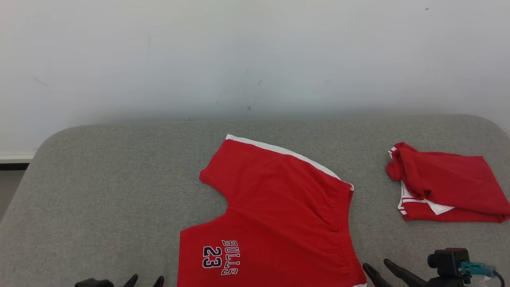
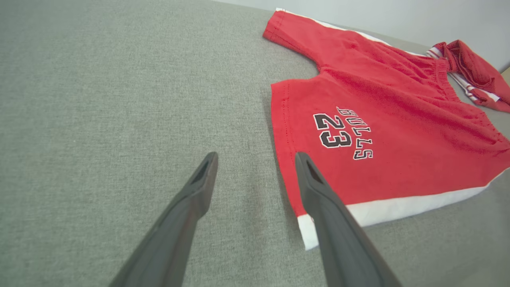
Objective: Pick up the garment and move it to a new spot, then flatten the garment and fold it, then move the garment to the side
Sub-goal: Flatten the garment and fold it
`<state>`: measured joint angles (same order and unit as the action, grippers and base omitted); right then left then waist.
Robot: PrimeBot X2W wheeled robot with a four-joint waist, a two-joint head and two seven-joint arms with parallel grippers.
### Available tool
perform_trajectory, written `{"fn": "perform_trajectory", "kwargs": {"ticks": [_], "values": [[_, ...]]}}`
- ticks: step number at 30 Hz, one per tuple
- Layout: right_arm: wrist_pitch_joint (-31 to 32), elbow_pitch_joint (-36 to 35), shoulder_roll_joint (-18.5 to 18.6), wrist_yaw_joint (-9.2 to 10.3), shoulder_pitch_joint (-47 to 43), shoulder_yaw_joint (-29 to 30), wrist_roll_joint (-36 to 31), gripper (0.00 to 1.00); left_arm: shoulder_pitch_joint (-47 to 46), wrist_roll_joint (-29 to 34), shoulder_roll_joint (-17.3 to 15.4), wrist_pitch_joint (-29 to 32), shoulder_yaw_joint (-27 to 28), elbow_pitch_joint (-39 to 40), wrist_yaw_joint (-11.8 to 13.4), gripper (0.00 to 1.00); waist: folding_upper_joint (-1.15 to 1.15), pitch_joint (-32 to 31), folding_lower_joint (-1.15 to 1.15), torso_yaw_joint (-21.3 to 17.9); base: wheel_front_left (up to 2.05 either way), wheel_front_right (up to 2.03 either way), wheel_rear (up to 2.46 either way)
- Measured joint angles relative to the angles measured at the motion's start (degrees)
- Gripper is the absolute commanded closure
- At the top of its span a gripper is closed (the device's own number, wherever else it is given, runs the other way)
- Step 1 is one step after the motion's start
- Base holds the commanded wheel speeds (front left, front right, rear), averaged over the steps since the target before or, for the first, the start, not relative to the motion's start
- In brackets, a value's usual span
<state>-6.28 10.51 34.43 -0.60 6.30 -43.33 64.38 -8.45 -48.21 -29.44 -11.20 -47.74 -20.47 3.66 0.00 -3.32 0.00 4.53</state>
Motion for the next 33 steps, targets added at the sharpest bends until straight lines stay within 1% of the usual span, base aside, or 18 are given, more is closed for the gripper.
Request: {"fn": "perform_trajectory", "kwargs": {"ticks": [3,6,8,9,10,16,19,22,24,27,28,31,33], "values": [[-0.3,-1.9,0.7,0.24,-0.3,0.7,0.1,0.0,0.0,0.0,-0.2,-0.7,0.9,1.8,0.9,0.0,0.0,0.0,0.0,-0.2,0.0,0.0,0.0],[-1.9,-3.3,0.9,1.87,0.2,2.2,-0.6,0.0,0.1,0.1,-0.3,-1.5,2.6,3.5,2.0,0.0,0.0,0.0,0.0,-0.5,0.0,0.0,0.0],[-3.9,-3.6,1.0,3.67,0.4,3.8,-1.9,0.0,0.1,0.2,-0.4,-1.9,3.8,4.5,2.4,0.0,0.0,0.0,0.0,-0.9,0.0,0.0,0.0],[-4.8,-3.9,1.2,4.23,0.4,4.6,-2.1,0.0,0.1,0.3,-0.4,-2.0,4.5,4.9,2.5,0.0,0.0,0.0,0.0,-1.0,0.0,0.0,0.0],[-5.5,-4.3,1.4,4.44,0.6,5.1,-2.2,0.0,0.3,0.3,-0.4,-2.1,5.3,5.3,2.9,0.0,0.0,0.0,0.0,-1.2,0.0,0.0,0.0],[-7.4,-5.4,0.5,6.21,2.3,8.7,-4.8,0.0,2.8,0.3,-0.5,-3.0,10.9,6.6,3.4,0.0,0.0,0.3,0.0,-2.6,0.0,0.0,0.0],[-7.9,-5.2,-1.0,6.72,2.5,11.2,-5.6,0.0,3.9,0.3,-0.2,-3.0,14.1,7.0,3.4,0.0,0.0,0.7,0.0,-3.4,0.0,0.0,0.0],[-8.1,-4.7,-1.5,7.17,2.4,12.5,-7.8,0.0,4.9,0.5,1.5,-3.2,18.4,6.7,3.4,0.0,0.0,1.0,0.0,-4.2,0.0,0.0,0.0],[-8.3,-4.4,-1.8,7.31,2.1,14.0,-8.7,0.0,5.7,1.5,2.6,-3.2,20.5,6.5,3.4,0.0,0.0,1.4,0.0,-4.6,0.0,0.0,0.0],[-8.3,-3.5,-2.0,7.69,1.6,15.6,-12.3,0.0,7.0,4.5,4.0,-3.2,22.9,6.4,3.4,0.0,0.0,1.8,0.0,-4.9,0.0,0.0,0.0],[-8.3,-3.5,-2.0,7.69,1.6,15.6,-12.3,0.0,7.0,4.5,4.0,-3.2,22.9,6.4,3.4,0.0,0.0,1.8,0.0,-4.9,0.0,0.0,0.0],[-8.3,-3.8,-3.4,7.73,0.5,18.3,-14.0,0.0,8.1,6.0,5.6,-3.2,25.7,6.3,3.4,0.0,0.0,2.0,0.0,-5.1,0.0,0.0,0.0],[-8.3,-3.9,-3.8,7.73,-0.1,19.1,-16.6,0.0,8.7,7.6,6.5,-3.2,27.5,6.4,3.4,0.0,0.0,2.1,0.0,-5.1,0.0,0.0,0.0]]}}
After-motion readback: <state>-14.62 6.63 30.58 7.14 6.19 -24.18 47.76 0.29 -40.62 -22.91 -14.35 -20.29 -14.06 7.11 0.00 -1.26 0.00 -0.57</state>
